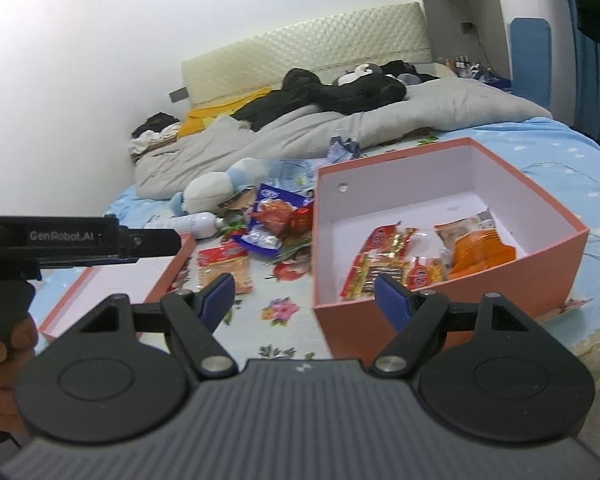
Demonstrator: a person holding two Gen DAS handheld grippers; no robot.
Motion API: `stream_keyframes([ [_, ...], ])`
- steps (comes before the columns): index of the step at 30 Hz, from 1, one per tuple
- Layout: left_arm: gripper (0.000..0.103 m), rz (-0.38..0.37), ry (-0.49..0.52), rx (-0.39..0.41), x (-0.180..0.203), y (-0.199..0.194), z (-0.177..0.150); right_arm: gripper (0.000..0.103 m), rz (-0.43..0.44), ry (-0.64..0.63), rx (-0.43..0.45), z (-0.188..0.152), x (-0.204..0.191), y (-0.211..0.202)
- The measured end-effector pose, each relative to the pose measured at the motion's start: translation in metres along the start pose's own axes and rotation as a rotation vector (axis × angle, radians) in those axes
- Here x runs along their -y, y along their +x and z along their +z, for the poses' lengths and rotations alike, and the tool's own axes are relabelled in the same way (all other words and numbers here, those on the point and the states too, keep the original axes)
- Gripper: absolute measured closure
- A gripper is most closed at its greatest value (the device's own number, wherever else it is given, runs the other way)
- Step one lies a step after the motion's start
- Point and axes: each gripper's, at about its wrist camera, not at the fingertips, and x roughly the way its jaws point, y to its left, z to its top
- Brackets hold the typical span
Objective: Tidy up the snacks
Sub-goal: 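Withdraw both open tools from the deep box back toward the snack pile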
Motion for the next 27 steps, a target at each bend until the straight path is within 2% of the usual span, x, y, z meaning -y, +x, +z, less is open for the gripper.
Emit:
stream_keyframes([
  [15,0.031,0.076,-0.141,-0.035,-0.054,-0.021,-0.044,0.025,0.004,-0.065,-0.023,-0.015,-0.034,0.009],
  [19,0.029,0.114,-0.106,-0.053,-0.067,-0.014,-0.044,0.025,-0.018,-0.086,-0.018,-0.013,-0.040,0.016],
  [24,0.028,0.151,-0.123,-0.068,-0.095,0.003,-0.036,0.025,-0.034,-0.098,0.008,-0.009,-0.046,0.033],
  [27,0.022,0.160,-0.125,-0.071,-0.107,0.018,-0.031,0.025,-0.036,-0.080,0.012,-0.003,-0.051,0.047],
])
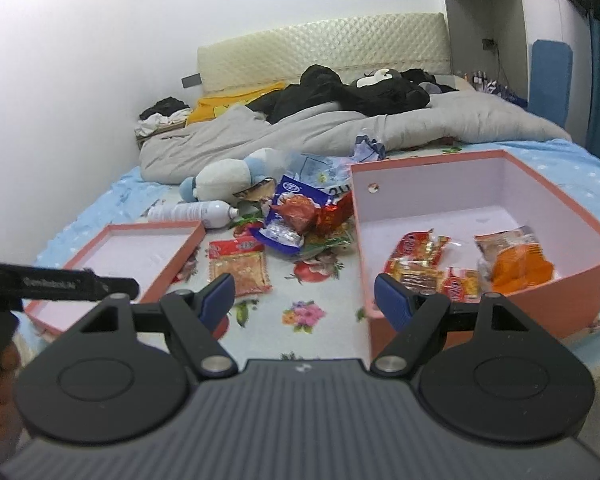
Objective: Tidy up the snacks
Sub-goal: 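Withdraw both open tools from the deep box back toward the snack pile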
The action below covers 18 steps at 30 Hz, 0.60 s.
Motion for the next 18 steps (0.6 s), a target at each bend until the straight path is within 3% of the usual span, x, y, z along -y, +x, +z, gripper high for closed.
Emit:
stream_keyframes([
  [5,0.016,-0.008,-0.022,-0.009,-0.007,0.032,0.009,0.025,0.006,-0.001,0.032,0.013,-0.008,0.026],
  [14,0.013,-0.025,-0.080,-0.059,-0.024,0.106,0.009,0.029,0.024,0.017,-0.011,0.034,-0.022,0.092],
  [18,0.013,-0.050,-0.082,-0.068,-0.028,0.137,0.008,0.046,-0.021,-0.011,-0.074,0.042,-0.027,0.133],
])
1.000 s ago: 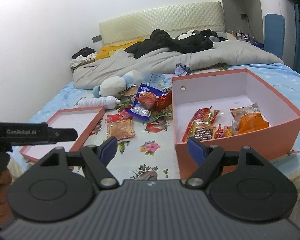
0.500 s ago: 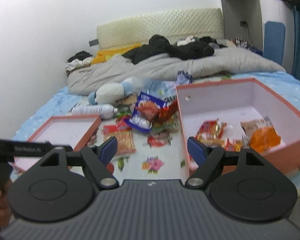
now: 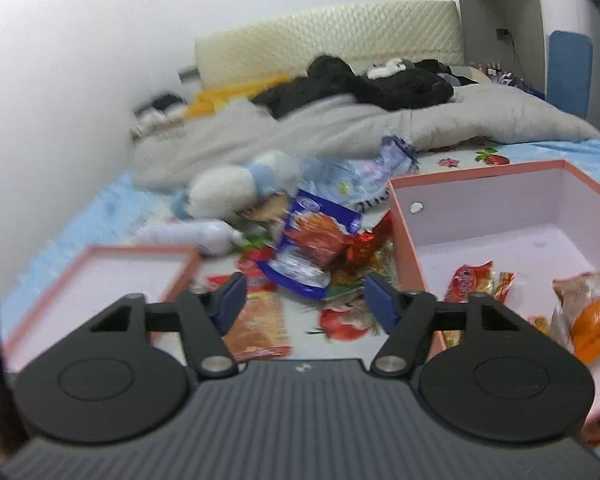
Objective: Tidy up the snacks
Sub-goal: 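Grasp the spicy strip packet with the left tool while the right tool grasps a red candy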
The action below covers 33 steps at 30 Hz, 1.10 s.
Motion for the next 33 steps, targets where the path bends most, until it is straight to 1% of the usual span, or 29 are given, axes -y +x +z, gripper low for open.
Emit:
stream_keyframes([
  [2,0.013,0.000,0.001,-0.003,-0.001,0.016,0.003,0.047,0.021,0.046,-0.023,0.004,0.002,0.018],
  [5,0.014,-0.008,-0.004,-0.020,-0.004,0.038,0.009,0.047,0.002,0.064,-0.048,0.010,0.002,0.046],
  [7,0.014,-0.021,-0.006,-0.031,-0.007,0.052,0.013,0.047,0.003,0.122,-0.063,0.014,0.008,0.063],
  [8,0.014,-0.024,-0.003,-0.037,-0.007,0.057,0.015,0.050,-0.007,0.142,-0.067,0.015,0.009,0.069],
  [9,0.014,-0.016,0.001,-0.045,-0.008,0.063,0.016,0.054,-0.020,0.160,-0.070,0.017,0.010,0.076],
  [12,0.016,0.011,0.009,-0.088,-0.012,0.080,0.019,0.054,-0.073,0.203,-0.056,0.021,0.011,0.096],
  [14,0.016,0.016,0.029,-0.081,-0.013,0.085,0.020,0.054,-0.125,0.223,-0.052,0.022,0.012,0.111],
  [17,0.018,0.047,0.065,-0.114,-0.008,0.092,0.025,0.054,-0.196,0.268,-0.064,0.021,0.016,0.133],
  [18,0.019,0.055,0.076,-0.123,-0.007,0.094,0.025,0.060,-0.218,0.274,-0.062,0.020,0.017,0.138],
  [20,0.021,0.078,0.121,-0.138,-0.001,0.098,0.024,0.063,-0.243,0.289,-0.068,0.018,0.019,0.148],
  [22,0.024,0.105,0.148,-0.147,0.003,0.099,0.023,0.064,-0.260,0.297,-0.070,0.018,0.019,0.155],
  [25,0.029,0.122,0.167,-0.137,0.006,0.099,0.020,0.066,-0.282,0.295,-0.065,0.018,0.019,0.167],
  [27,0.038,0.129,0.174,-0.121,0.005,0.097,0.019,0.066,-0.286,0.301,-0.071,0.018,0.021,0.176],
  [28,0.040,0.127,0.167,-0.113,0.003,0.097,0.019,0.066,-0.285,0.299,-0.070,0.017,0.022,0.179],
  [30,0.047,0.115,0.163,-0.094,0.000,0.096,0.019,0.074,-0.293,0.289,-0.067,0.016,0.024,0.183],
  [31,0.049,0.108,0.161,-0.081,-0.001,0.095,0.018,0.077,-0.291,0.287,-0.060,0.015,0.027,0.185],
  [32,0.055,0.098,0.153,-0.070,-0.003,0.094,0.018,0.080,-0.291,0.282,-0.053,0.014,0.027,0.185],
  [33,0.063,0.087,0.142,-0.062,-0.005,0.093,0.018,0.080,-0.286,0.272,-0.047,0.013,0.027,0.185],
])
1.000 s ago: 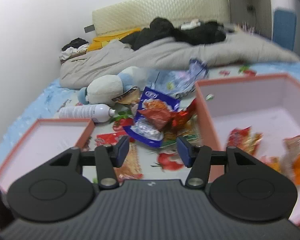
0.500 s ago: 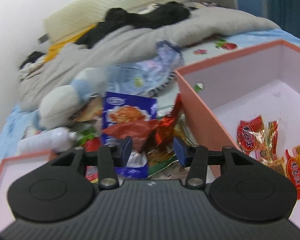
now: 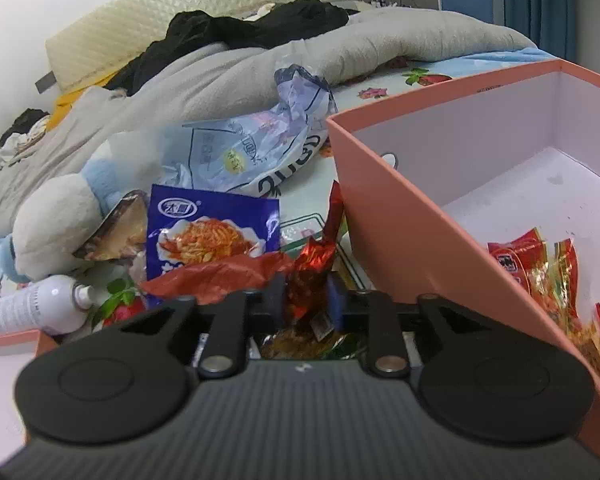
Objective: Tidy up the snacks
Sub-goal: 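Grasp the spicy strip packet with the left tool while the right tool grasps a red candy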
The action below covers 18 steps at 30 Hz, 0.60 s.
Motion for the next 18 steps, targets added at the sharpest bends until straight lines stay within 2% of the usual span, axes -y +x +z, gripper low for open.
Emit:
stream_keyframes([
  [2,0.073,-0.026,-0.046,0.014,-0.008,-0.002,0.000,0.082,0.008,-0.003,0.015,-0.001,0.000,-0.003],
  [6,0.084,-0.041,-0.084,0.012,-0.014,-0.007,0.000,0.085,0.035,-0.010,0.045,-0.003,0.002,-0.017],
  [10,0.087,-0.059,-0.126,0.014,-0.022,-0.015,-0.006,0.085,0.057,-0.017,0.072,-0.006,0.006,-0.034],
  [18,0.088,-0.089,-0.188,0.002,-0.030,-0.048,-0.032,0.086,0.094,-0.052,0.061,-0.025,0.016,-0.071],
])
